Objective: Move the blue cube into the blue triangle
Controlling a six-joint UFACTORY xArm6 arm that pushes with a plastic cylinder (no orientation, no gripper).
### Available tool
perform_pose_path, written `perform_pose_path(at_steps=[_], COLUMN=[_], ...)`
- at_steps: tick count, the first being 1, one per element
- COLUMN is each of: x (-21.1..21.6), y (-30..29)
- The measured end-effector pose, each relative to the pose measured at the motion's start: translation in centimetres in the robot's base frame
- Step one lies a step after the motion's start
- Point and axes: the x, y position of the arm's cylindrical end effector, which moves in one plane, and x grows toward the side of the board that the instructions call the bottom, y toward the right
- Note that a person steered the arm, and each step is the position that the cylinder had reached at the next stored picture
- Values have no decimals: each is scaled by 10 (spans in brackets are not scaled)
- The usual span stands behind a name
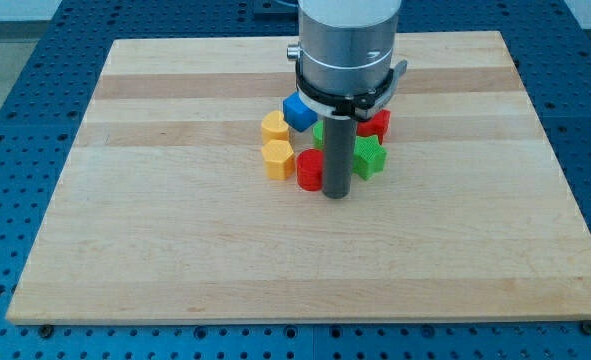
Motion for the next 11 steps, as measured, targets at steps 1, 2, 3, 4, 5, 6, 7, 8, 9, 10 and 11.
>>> perform_pose_path(at_steps=[1, 2, 3, 4, 5, 6, 7, 8, 9, 10, 11], x=[0, 4, 3, 8, 10, 9, 4, -9, -23, -19, -76], y=[0, 0, 0, -14, -48, -61, -62, -86, -106, -109, -123])
